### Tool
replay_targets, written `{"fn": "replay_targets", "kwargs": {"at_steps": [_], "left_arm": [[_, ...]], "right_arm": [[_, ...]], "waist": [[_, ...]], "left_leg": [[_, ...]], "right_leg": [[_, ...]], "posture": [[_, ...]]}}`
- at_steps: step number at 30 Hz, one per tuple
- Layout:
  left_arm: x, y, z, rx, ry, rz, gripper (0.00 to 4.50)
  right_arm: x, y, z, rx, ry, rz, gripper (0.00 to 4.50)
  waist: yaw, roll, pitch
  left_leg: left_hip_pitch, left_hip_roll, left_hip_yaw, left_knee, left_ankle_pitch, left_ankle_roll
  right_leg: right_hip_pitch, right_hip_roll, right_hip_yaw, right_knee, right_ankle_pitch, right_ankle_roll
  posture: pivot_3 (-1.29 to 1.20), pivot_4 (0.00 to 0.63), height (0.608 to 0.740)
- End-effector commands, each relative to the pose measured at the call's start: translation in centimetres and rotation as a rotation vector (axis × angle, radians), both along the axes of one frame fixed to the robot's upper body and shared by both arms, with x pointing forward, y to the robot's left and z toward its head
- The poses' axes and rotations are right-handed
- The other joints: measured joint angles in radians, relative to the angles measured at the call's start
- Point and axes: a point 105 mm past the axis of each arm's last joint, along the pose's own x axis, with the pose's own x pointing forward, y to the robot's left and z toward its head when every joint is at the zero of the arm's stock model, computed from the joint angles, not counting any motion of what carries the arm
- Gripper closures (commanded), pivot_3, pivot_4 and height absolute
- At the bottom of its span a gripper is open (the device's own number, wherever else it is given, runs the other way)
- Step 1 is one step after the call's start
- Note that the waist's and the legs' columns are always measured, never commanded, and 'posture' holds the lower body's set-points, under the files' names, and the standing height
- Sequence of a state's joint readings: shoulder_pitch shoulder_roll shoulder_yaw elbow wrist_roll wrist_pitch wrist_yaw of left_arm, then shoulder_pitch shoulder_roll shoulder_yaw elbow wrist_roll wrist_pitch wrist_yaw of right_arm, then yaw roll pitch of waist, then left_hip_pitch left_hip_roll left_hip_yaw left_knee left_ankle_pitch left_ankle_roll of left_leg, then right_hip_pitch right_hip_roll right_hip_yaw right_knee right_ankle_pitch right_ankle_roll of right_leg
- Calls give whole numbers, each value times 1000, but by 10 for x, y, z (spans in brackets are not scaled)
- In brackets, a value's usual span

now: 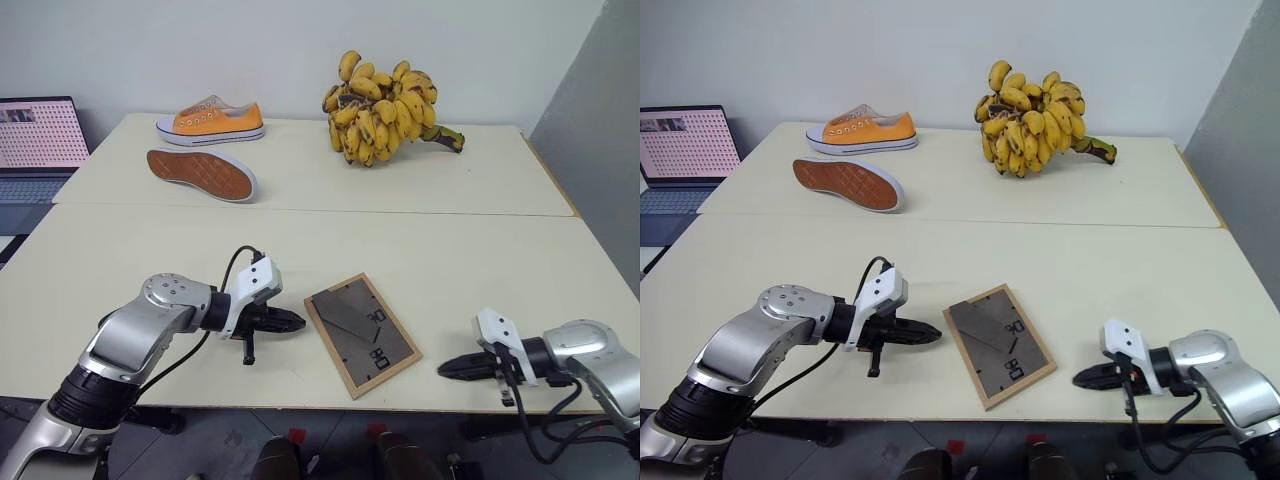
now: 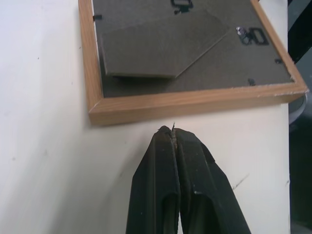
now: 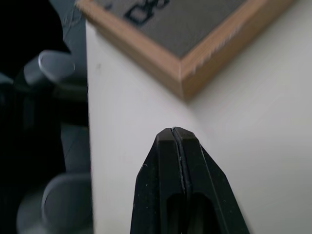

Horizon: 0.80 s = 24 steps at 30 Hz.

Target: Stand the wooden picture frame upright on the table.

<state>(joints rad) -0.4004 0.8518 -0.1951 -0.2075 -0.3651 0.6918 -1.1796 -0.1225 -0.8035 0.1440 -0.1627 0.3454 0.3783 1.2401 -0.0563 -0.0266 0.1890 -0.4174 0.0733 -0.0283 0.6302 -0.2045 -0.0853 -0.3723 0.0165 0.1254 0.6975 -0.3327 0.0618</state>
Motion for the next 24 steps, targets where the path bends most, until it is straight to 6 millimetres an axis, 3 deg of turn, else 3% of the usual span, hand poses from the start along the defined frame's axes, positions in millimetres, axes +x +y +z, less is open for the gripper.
{"fn": "replay_targets", "kwargs": {"at_steps": [1, 9, 14, 24], "left_arm": [[6, 6, 5, 35, -33, -4, 4437], [21, 11, 9, 31, -63, 59, 4437], [31, 3, 4, 17, -71, 101, 4437], [22, 11, 2, 83, -67, 65, 4437]], "right_arm": [[7, 15, 11, 42, -35, 8, 4498], [6, 23, 15, 70, -10, 29, 4498], [15, 28, 19, 81, -22, 29, 4498], [23, 24, 22, 78, -40, -3, 4498]], "waist": [[0, 0, 0], [2, 0, 0], [1, 0, 0], [0, 0, 0]], "left_leg": [[0, 0, 0, 0, 0, 0], [-1, 0, 0, 0, 0, 0], [-1, 0, 0, 0, 0, 0], [-1, 0, 0, -1, 0, 0]], "right_leg": [[0, 0, 0, 0, 0, 0], [0, 0, -1, 0, 0, -1], [0, 0, -1, 0, 0, 0], [-1, 0, -1, 0, 2, -4]], "posture": [[0, 150, 740], [0, 150, 740], [0, 150, 740], [0, 150, 740]]}}
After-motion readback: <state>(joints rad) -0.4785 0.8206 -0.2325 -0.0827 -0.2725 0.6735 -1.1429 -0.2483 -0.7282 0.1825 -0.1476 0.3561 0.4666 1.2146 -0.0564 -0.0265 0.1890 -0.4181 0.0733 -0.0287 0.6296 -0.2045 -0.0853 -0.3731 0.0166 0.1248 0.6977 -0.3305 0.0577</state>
